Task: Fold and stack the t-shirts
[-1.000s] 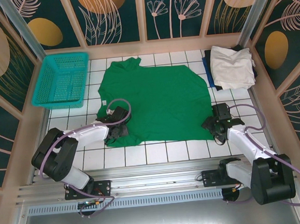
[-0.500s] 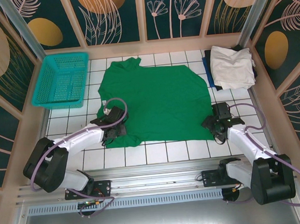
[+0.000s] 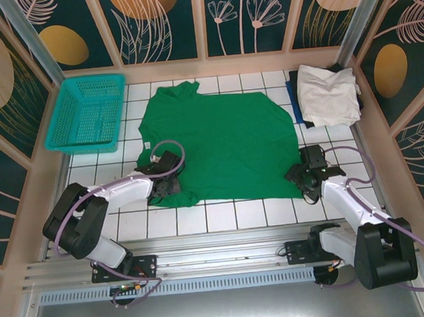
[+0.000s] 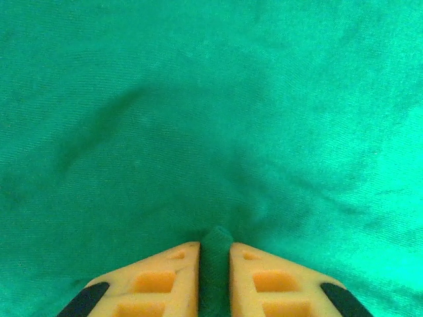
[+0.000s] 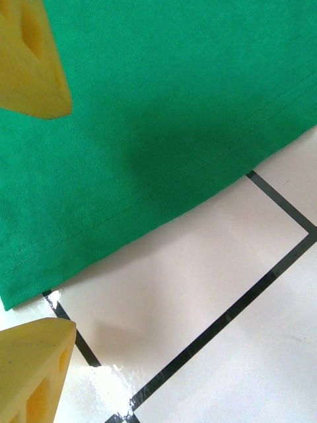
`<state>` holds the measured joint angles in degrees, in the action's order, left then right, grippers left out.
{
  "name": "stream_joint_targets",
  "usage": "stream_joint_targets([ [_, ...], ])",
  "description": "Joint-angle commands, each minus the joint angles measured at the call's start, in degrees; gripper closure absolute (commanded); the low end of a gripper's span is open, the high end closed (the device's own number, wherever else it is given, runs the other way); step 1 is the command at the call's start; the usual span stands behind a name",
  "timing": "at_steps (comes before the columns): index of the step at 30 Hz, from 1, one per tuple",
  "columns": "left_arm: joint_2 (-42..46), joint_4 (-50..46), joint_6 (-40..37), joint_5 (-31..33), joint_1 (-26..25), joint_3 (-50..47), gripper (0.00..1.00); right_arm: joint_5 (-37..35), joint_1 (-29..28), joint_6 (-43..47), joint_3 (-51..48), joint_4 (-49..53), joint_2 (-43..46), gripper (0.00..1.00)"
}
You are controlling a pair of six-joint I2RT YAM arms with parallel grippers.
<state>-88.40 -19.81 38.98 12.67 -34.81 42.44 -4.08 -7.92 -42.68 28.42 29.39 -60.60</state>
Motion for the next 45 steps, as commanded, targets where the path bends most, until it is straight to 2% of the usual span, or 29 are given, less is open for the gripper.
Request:
stream_joint_targets([
  [1, 1.1, -2.2, -0.2, 1.0, 0.2, 0.5, 0.85, -0.9, 0.0, 0.2, 0.7, 0.4, -0.5, 0.21],
  [4, 2.5, -3.3, -0.2, 1.0, 0.2, 0.5, 0.83, -0.8, 0.0, 0.2, 0.8, 0.2, -0.9, 0.21],
  [9, 5.3, -3.7, 0.4, 0.3, 0.2, -1.0, 0.74, -1.0, 0.0, 0.3, 0.8, 0.8, -0.9, 0.21],
  [15, 4.3, -3.0, -0.1, -0.2, 0.2, -1.0, 0.79, -1.0, -0.1, 0.2, 0.9, 0.4, -1.2, 0.2],
  [20, 1.6, -2.7, -1.1, 0.2, 0.2, -0.1, 0.75, -0.9, 0.0, 0.3, 0.8, 0.6, -1.2, 0.2],
  [27, 1.3, -2.9, -1.1, 0.3, 0.2, 0.7, 0.89, -0.8, 0.0, 0.5, 0.8, 0.3, -1.2, 0.2],
  [43, 11.1, -6.6, 0.5, -0.7, 0.2, -2.3, 0.95, -0.3, 0.0, 0.7, 1.0, -0.2, -2.0, 0.19],
  [45, 12.2, -7.1, 0.7, -0.9, 0.2, -3.0, 0.93, -0.2, -0.1, 0.7, 1.2, -0.2, -2.0, 0.19],
])
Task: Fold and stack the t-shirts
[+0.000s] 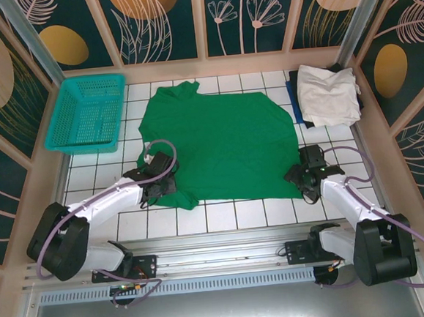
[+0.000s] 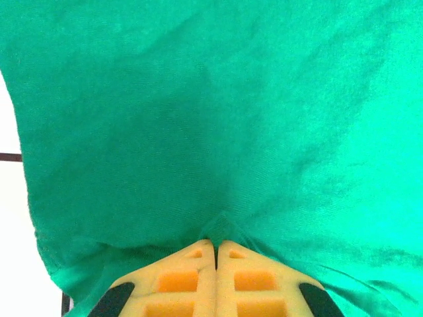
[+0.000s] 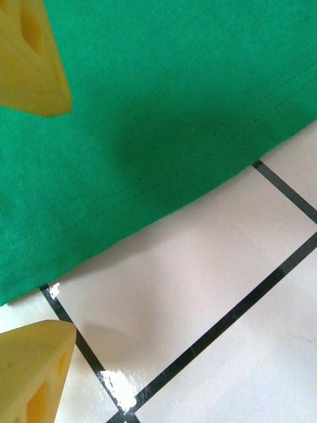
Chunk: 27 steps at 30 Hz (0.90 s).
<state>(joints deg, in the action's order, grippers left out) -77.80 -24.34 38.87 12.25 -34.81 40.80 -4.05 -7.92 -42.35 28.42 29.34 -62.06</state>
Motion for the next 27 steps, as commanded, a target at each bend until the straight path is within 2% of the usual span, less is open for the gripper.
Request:
stream_joint_targets([
  [1, 2.3, -2.9, 0.9, -0.5, 0.2, -1.7, 0.92, -0.3, -0.1, 0.4, 1.2, -0.1, -0.5, 0.19],
  [5, 5.3, -3.6, 1.8, -1.7, 0.2, -3.7, 0.8, -0.1, -0.2, 0.4, 1.5, 0.2, -0.4, 0.19],
  [8, 7.5, -2.9, 2.7, -3.8, 0.1, -5.1, 0.78, 0.0, -0.3, 0.3, 1.5, 0.4, -0.4, 0.19],
  [11, 9.5, -3.9, 3.6, -3.1, 0.1, -4.8, 0.76, 0.2, -0.5, 0.2, 1.5, 0.3, -0.3, 0.19],
  [13, 9.2, -3.3, 3.7, -2.3, 0.2, -4.1, 0.7, 0.2, -0.6, 0.2, 1.5, 0.0, -0.4, 0.19],
  [17, 1.2, -2.8, 2.0, 0.0, 0.2, 0.1, 0.62, 0.5, -0.8, 0.3, 1.5, -0.2, -0.7, 0.19],
  [22, -7.6, -2.7, 0.0, 4.8, 0.3, 5.9, 0.63, 0.5, -0.9, 0.6, 1.3, -0.1, -0.4, 0.18],
  [27, -12.4, -3.7, -0.9, 6.9, 0.4, 9.0, 0.67, 0.5, -0.8, 0.8, 1.3, 0.0, -0.5, 0.18],
])
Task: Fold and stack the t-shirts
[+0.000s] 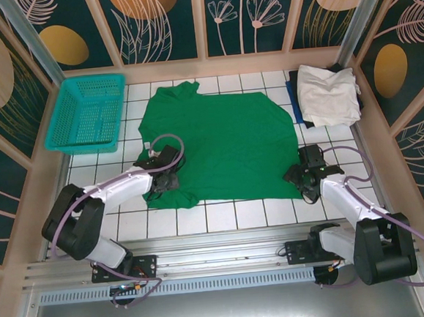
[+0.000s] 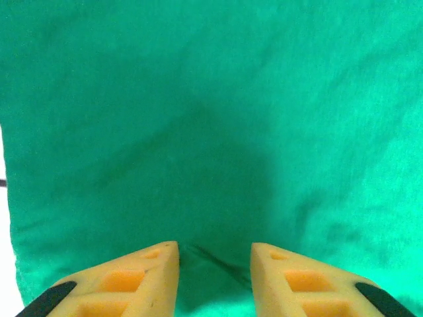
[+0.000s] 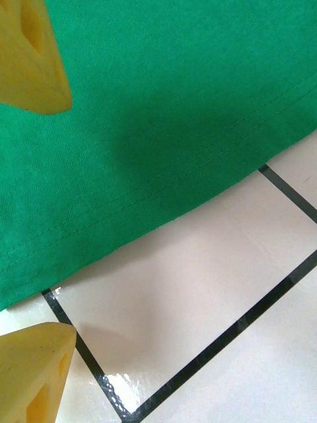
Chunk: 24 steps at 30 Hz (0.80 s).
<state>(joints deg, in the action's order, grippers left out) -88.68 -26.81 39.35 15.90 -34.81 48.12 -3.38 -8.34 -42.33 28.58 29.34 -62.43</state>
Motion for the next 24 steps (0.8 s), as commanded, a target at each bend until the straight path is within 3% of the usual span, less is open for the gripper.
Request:
stream_joint_targets([
  [1, -1.7, -1.3, -1.3, 3.3, 0.4, 1.6, 0.68, -0.1, -0.4, 0.9, 1.1, -0.2, -0.1, 0.18],
  [6, -0.4, -1.1, -1.1, 2.8, 0.6, 0.0, 0.77, -0.2, -0.4, 1.1, 1.0, -0.3, -0.6, 0.17],
  [16, -0.7, -0.7, -1.6, 2.0, 0.8, -1.4, 0.65, 0.3, -0.4, 1.3, 1.1, -1.0, -1.3, 0.16],
  [24, 1.1, -0.7, -1.3, 1.5, 0.9, -1.9, 0.87, 0.2, -0.4, 1.4, 1.3, -1.2, -1.7, 0.16],
])
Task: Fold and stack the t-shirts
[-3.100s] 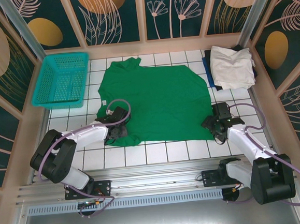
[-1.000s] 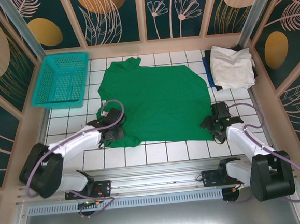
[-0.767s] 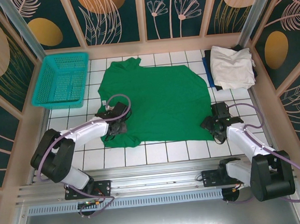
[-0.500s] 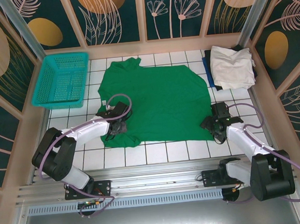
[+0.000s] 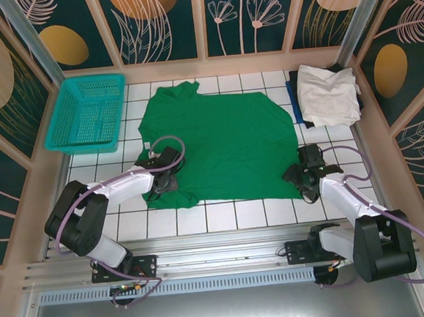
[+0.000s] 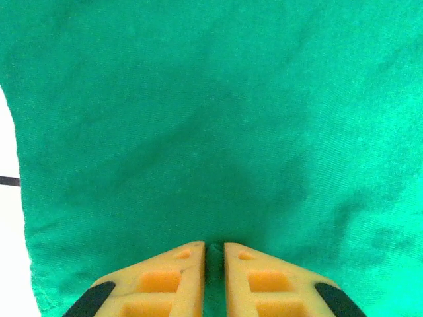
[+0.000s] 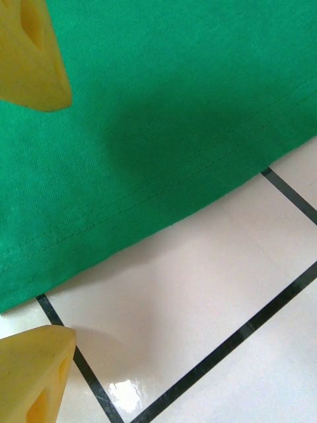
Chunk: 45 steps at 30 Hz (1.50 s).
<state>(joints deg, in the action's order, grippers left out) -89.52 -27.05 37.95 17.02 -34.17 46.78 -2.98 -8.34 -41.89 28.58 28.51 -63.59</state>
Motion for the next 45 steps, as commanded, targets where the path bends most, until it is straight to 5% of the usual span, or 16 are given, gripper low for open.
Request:
stream_joint_targets([
  [1, 2.3, -0.6, 0.2, 0.5, 0.2, -0.5, 0.88, -0.2, -0.4, 0.9, 1.3, -0.4, -0.7, 0.16],
  [8, 5.0, -2.6, 0.9, 0.4, 0.2, -0.4, 1.0, 0.0, -0.4, 1.0, 1.3, -0.4, -0.9, 0.15],
  [20, 18.7, -6.5, 3.6, -2.0, 0.2, -3.3, 1.0, -0.7, -2.3, -2.3, 2.4, 5.2, 2.6, 0.15],
  [28, 24.4, -8.3, 2.7, 4.5, 0.3, 4.8, 1.0, -6.1, -5.3, -12.2, 0.8, 10.7, 7.7, 0.14],
  [36, 23.2, -6.4, 0.4, 4.6, 0.3, 8.6, 1.0, -1.2, -11.0, -18.2, -5.0, 6.4, 7.7, 0.27],
  [45, 23.4, -6.3, -1.4, 6.1, 0.3, 11.4, 1.0, -4.5, -8.3, -14.8, -3.9, 3.3, 6.8, 0.57],
])
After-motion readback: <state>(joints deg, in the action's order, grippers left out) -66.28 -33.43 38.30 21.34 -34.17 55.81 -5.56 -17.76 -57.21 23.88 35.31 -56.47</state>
